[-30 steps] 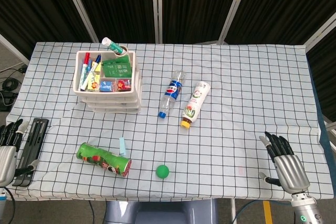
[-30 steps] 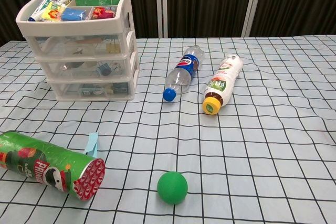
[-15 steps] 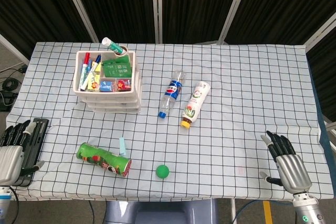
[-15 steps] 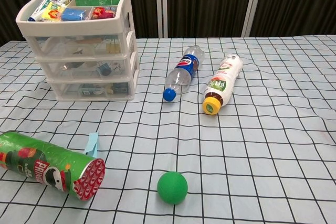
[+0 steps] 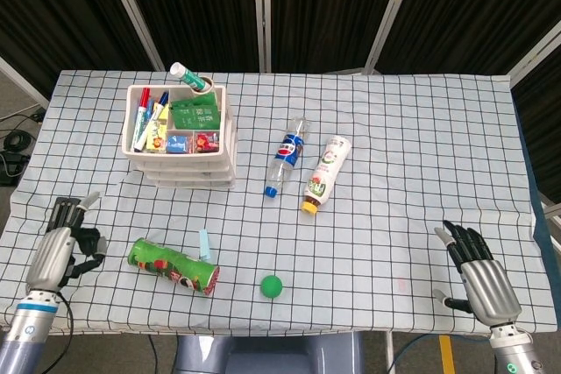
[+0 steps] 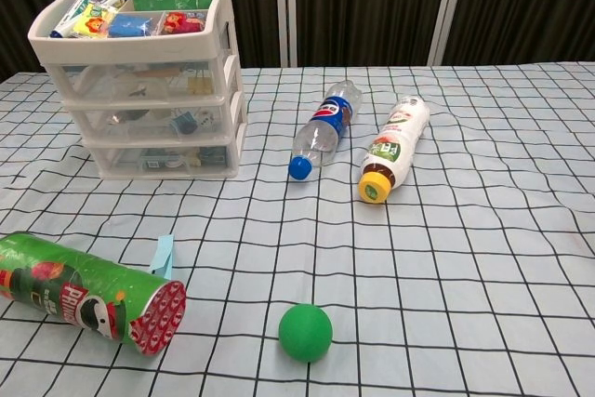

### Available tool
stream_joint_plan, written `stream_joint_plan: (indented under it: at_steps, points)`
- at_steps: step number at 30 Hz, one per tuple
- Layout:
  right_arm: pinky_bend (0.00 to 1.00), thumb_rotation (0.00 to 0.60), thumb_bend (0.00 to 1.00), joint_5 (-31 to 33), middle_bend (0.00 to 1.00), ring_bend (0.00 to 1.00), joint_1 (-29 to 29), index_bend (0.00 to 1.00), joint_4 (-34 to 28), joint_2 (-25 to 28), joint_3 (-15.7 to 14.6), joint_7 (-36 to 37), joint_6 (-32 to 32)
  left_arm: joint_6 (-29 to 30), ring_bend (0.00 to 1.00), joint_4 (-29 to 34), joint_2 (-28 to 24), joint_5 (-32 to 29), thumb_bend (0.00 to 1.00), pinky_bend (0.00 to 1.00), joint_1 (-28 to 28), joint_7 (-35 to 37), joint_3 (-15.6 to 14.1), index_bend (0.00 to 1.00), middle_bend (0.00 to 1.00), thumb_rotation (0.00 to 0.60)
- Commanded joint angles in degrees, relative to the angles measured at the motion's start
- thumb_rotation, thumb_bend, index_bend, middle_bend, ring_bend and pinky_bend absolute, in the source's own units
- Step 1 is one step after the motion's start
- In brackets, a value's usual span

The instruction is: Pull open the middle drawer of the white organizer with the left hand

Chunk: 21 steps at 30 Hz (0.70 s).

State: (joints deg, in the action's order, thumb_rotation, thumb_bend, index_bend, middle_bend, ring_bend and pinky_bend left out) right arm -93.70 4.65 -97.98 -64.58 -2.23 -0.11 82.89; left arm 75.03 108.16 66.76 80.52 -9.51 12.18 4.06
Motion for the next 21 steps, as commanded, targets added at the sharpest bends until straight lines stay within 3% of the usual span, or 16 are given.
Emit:
stream_joint_plan:
  at_steps: [1,10,21]
  points:
    - [0.00,0.600,0.04,-0.1,0.00,0.00,0.0,0.02,-0.1,0.2,-0.1,0.2,0.0,-8.5,0.71,1.6,-0.2,-3.4,0.65,0.67,-4.6,7.9,1.9,0.00,0.77,0.600]
    - [0.00,0.600,0.04,0.0,0.00,0.00,0.1,0.02,-0.4,1.0,0.1,2.0,0.2,-16.9,0.71,1.3,0.6,-9.1,0.71,0.69,-9.5,14.6,5.0,0.00,0.77,0.600]
    - [0.00,0.600,0.04,0.1,0.00,0.00,0.3,0.02,-0.5,1.6,0.1,3.4,-0.1,-22.5,0.71,-2.3,4.6,-17.4,0.71,0.69,-14.8,11.9,7.6,0.00,0.77,0.600]
